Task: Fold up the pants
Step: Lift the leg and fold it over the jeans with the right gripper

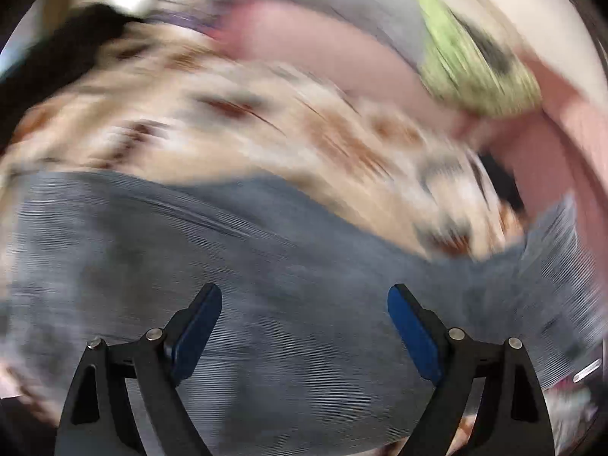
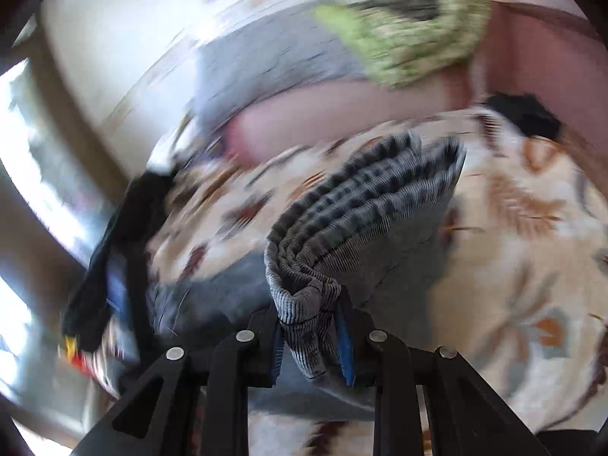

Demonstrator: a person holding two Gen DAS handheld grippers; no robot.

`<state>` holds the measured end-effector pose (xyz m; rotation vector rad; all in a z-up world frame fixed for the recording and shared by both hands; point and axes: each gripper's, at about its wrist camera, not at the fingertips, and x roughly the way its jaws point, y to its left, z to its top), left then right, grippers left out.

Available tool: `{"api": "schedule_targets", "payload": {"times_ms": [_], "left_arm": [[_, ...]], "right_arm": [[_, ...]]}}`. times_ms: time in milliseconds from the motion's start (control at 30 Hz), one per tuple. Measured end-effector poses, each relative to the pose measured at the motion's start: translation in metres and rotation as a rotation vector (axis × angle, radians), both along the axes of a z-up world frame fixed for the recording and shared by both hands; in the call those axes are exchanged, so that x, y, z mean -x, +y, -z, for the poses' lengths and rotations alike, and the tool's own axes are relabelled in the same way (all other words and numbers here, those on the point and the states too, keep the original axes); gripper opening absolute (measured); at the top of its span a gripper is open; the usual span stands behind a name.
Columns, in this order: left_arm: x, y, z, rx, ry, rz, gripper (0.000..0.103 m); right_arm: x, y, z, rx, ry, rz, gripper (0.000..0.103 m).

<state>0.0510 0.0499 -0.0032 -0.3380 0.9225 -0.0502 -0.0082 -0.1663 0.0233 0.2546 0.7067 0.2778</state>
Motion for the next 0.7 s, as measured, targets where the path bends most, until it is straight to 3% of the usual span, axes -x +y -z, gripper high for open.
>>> {"api": "schedule_targets", "payload": {"times_ms": [133,200,233,267,333,400,567,633,700], "left_arm": [[0.025,0.072,-0.014,-0.050,-0.034,-0.152,0.090],[0.030,0.085,-0.015,-0.059,-0.021,-0.163,0.089],[0.033,0.087,-0.016,-0.042,-0.023,-0.154,0.089],[0.034,0.084,-0.017,-0.035,-0.022,-0.136,0.089],[0.033,0.072,-0.018,-0.020,-0.016,-0.082,0.089],[0.030,0.053,-0.021,0.005,-0.017,-0.025,0.089],[0.014,-0.012,-0.022,0.060,-0.010,0.162,0.090],[0.012,-0.032,-0.014,-0.004,0.019,0.181,0.090],[0.007,-0.047,0.008,-0.066,0.096,0.213,0.090]], "right_arm": [[-0.018,0.072,0.064,0.083,0.130,-0.149,0.028],[-0.025,0.088,0.095,0.095,0.204,-0.193,0.035],[-0.022,0.089,0.101,0.078,0.195,-0.200,0.039],[-0.014,0.084,0.096,0.055,0.152,-0.206,0.040],[-0.005,0.064,0.088,-0.044,0.165,-0.209,0.061],[0.005,0.040,0.082,-0.134,0.157,-0.190,0.064],[0.019,-0.040,0.083,-0.263,0.166,-0.007,0.065],[0.018,-0.070,0.091,-0.332,0.186,0.057,0.065],[0.017,-0.094,0.100,-0.443,0.204,0.079,0.065]]}}
